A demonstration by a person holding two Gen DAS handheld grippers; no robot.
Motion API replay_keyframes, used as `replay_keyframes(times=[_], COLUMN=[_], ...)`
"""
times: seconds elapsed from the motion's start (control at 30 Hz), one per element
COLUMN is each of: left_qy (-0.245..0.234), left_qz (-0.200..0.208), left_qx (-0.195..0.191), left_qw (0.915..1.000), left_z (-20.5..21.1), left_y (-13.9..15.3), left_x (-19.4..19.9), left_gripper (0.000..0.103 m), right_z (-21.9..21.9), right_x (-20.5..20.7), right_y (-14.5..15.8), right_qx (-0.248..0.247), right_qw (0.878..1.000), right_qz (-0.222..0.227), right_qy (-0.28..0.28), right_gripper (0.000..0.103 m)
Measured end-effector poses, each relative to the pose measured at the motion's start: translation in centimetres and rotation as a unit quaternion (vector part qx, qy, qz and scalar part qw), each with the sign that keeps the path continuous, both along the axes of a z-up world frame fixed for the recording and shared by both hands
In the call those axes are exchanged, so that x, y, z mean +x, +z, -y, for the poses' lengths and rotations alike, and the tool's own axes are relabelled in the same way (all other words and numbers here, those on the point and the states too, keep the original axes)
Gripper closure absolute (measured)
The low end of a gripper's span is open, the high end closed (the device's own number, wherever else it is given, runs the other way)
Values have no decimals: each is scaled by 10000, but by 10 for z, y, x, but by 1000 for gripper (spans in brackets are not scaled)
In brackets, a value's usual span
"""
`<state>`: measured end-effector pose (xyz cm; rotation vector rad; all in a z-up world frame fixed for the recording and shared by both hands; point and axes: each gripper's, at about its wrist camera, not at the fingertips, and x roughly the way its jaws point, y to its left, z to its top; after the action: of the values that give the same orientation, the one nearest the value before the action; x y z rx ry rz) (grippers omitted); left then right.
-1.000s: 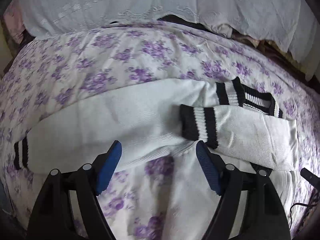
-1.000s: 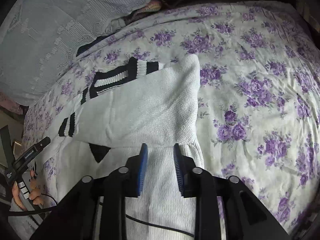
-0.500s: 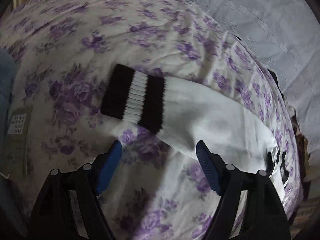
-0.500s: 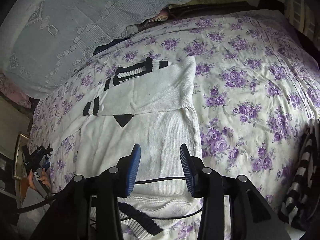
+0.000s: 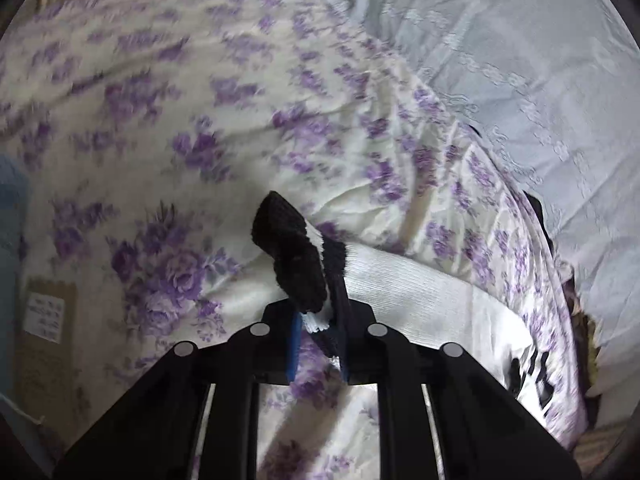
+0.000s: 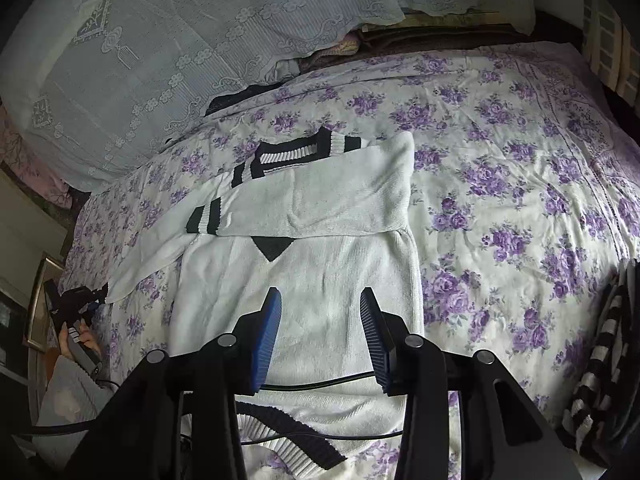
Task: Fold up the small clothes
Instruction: 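Grasp the other striped cuff with the left gripper and lift it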
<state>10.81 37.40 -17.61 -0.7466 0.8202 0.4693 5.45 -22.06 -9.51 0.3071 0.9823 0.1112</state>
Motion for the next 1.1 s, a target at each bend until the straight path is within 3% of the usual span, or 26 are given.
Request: replay_keyframes(times=[0.17, 0.33, 0.53, 0.77, 1.1], left_qy=[-748, -1562, -2239, -3139, -3814], left_qz=[9, 142, 186, 174, 248], left_qx=[1037, 1579, 1684, 1934, 2007], left_qw=[9918, 9749, 9598, 9294, 9020], left_z=[49, 111, 180, 271, 363], left_y=[46, 76, 83, 86, 93], left_x=[21, 51, 81, 104, 121], left_gripper=[92, 92, 92, 92, 92], right_z=[-8, 1, 24, 59, 91], right_x=[6, 9, 12, 16, 21], right_y=[-8, -12, -21, -31, -46], right_qx=[131, 306, 599, 926, 1281], right_qw=[9998, 9995, 9980, 9942, 9885], right_qz=[-66, -53, -73, -49, -4], right_qy=[136, 70, -188, -540, -800], right_gripper=[62, 62, 62, 62, 62])
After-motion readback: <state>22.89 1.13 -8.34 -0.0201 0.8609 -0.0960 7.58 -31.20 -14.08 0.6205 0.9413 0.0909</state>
